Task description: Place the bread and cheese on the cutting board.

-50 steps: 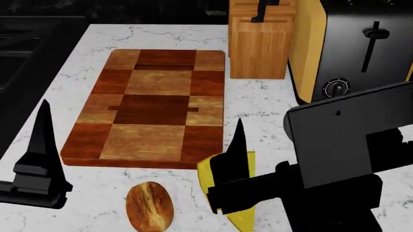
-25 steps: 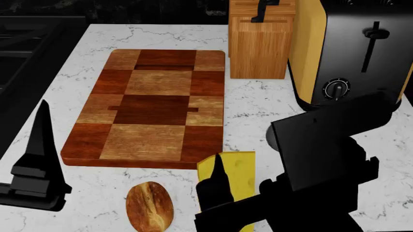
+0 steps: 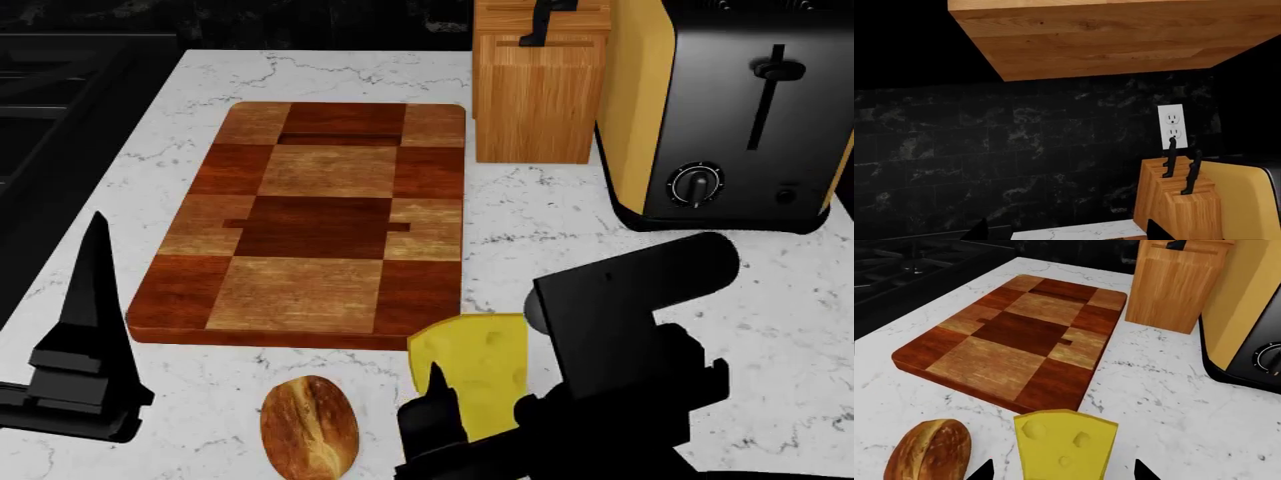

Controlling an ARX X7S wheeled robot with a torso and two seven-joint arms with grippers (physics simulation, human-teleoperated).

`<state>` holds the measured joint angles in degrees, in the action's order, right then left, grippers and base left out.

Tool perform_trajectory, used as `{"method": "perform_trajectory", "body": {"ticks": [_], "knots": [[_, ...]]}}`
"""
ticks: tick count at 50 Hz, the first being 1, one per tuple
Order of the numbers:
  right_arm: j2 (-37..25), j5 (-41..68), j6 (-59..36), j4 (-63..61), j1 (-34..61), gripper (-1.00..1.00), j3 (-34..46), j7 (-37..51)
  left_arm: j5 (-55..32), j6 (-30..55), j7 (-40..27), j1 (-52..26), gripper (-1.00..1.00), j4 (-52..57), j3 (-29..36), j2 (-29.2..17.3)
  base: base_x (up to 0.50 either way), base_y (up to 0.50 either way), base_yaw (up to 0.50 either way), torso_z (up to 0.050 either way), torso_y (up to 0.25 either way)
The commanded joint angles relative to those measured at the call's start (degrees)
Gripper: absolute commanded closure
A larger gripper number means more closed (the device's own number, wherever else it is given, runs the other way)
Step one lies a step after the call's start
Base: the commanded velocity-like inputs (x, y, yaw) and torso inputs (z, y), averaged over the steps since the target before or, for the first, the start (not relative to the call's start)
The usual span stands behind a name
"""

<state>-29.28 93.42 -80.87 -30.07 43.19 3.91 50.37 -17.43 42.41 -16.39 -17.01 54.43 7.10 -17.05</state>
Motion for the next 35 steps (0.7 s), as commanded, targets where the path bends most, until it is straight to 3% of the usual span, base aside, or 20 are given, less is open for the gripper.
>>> {"method": "perform_trajectory", "body": {"ticks": [1,35], "knots": [[1.49,-9.57,1.52,2.65,-1.79,-1.0,0.63,-7.52,1.32,-1.13,0.84,-0.14,-1.0,-1.24,-0.92,0.96,0.0,0.0,0.0,0.0,0.0],[2.04,-21.52,8.16,9.23,-4.68,-1.0,9.27,-19.0,0.36,-1.39,-0.19,-0.24,-1.0,-0.92,-0.45,0.15,0.0,0.0,0.0,0.0,0.0]]}}
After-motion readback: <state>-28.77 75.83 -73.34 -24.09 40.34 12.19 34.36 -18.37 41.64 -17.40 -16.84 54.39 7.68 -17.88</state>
